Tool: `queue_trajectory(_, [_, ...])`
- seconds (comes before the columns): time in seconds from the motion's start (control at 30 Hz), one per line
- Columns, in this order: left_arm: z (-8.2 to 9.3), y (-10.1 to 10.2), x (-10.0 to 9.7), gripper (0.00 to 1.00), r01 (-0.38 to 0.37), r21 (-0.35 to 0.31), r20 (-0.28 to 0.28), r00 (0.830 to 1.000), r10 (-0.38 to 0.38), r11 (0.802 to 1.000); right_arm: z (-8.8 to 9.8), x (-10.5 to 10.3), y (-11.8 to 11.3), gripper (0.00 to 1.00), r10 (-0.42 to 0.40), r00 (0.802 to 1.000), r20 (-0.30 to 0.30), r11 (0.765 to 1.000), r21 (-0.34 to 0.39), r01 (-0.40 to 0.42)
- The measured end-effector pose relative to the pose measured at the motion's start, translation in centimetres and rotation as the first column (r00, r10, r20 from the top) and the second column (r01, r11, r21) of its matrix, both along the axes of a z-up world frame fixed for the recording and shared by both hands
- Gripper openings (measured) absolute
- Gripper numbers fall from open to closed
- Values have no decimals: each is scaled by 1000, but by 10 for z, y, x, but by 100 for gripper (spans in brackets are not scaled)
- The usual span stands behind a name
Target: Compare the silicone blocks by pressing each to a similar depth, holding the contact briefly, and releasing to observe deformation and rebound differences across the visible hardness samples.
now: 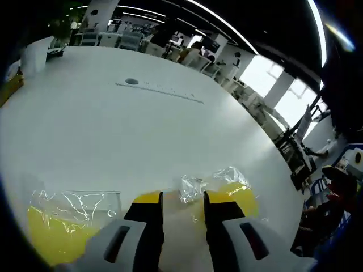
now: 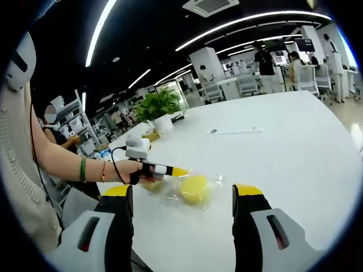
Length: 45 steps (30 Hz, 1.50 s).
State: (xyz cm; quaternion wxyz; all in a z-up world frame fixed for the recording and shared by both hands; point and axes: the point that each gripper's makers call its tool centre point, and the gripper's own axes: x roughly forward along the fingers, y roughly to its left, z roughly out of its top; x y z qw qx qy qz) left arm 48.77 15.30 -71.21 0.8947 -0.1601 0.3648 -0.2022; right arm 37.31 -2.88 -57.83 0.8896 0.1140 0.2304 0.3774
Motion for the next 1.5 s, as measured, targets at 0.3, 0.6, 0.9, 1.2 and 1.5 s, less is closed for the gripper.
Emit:
queue_trajectory(0.3, [47,11,-45,34,83,-42,92,993,-79,996,22,-20,17,66,6,999,31,1000,12,-7])
queue_trajectory(0.6, [110,47,-89,39,114,-46,256,962,-98,992,29,-43,49,66,50,997,55,999,4,-50])
queue_trajectory(0.9, [147,88,-133,53,74,-111,362,932,-29,991,39,-67,69,69,50,998,48,994,97,-55])
queue_trajectory(1.2, [171,110,-185,57,145,-55,449,887,-105,988,54,-80,69,78,-7,992,125,989,150,-12])
queue_trajectory(1.5, [183,139,-197,57,60,-121,486,874,6,991,51,-90,82,79,-3,991,133,988,155,-17])
